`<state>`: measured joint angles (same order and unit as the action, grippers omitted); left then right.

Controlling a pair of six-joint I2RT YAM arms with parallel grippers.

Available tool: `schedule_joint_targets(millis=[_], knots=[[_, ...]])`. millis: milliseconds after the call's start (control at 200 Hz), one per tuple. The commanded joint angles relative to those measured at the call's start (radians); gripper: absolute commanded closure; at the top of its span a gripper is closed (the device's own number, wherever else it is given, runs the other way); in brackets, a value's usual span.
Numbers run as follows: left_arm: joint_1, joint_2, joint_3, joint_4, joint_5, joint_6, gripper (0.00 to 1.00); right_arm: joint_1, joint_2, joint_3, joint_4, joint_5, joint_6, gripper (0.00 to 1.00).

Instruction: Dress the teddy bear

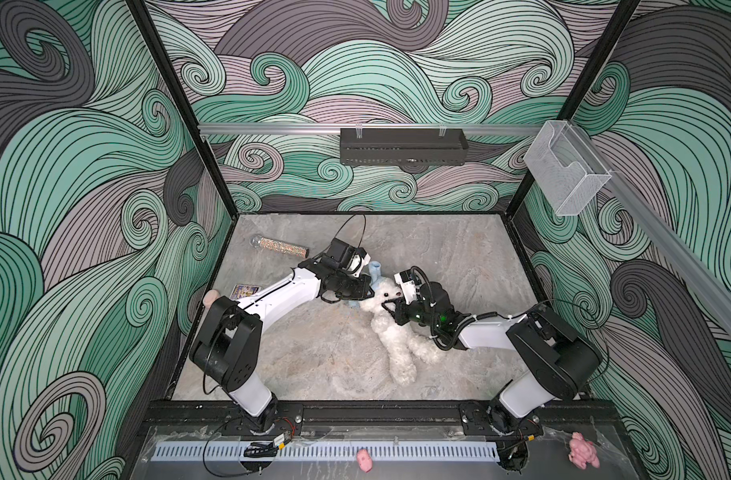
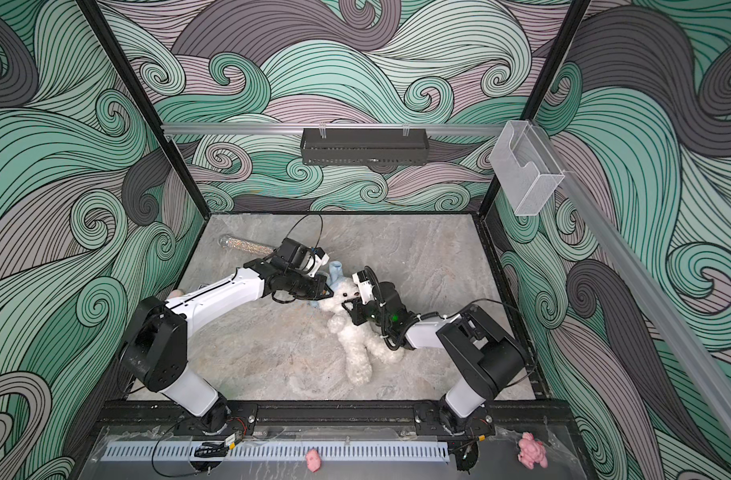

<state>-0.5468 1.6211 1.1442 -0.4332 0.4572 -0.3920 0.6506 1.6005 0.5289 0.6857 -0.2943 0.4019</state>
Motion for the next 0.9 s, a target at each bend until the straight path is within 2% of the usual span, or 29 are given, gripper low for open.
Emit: schedule_joint_targets(millis=[0, 125, 405, 555, 895], knots=[[-0.001, -0.013, 0.017, -0.11, -0.043, 0.015, 1.0, -0.011, -0.053, 0.009, 0.003, 0.119, 0.047, 0.94], [-0.001, -0.021, 0.018, -0.117, -0.002, 0.014, 0.99, 0.0, -0.067, 0.044, -0.102, 0.21, 0.056, 0.94], [-0.001, -0.005, 0.023, 0.07, 0.194, -0.094, 0.97, 0.067, -0.007, 0.078, -0.116, 0.218, 0.031, 0.94], [-0.001, 0.028, 0.049, 0.162, 0.249, -0.168, 0.96, 0.072, 0.025, 0.046, -0.01, 0.138, 0.026, 0.93], [-0.002, 0.08, 0.089, 0.173, 0.213, -0.177, 0.84, 0.078, 0.062, -0.017, 0.166, -0.021, -0.064, 0.94]])
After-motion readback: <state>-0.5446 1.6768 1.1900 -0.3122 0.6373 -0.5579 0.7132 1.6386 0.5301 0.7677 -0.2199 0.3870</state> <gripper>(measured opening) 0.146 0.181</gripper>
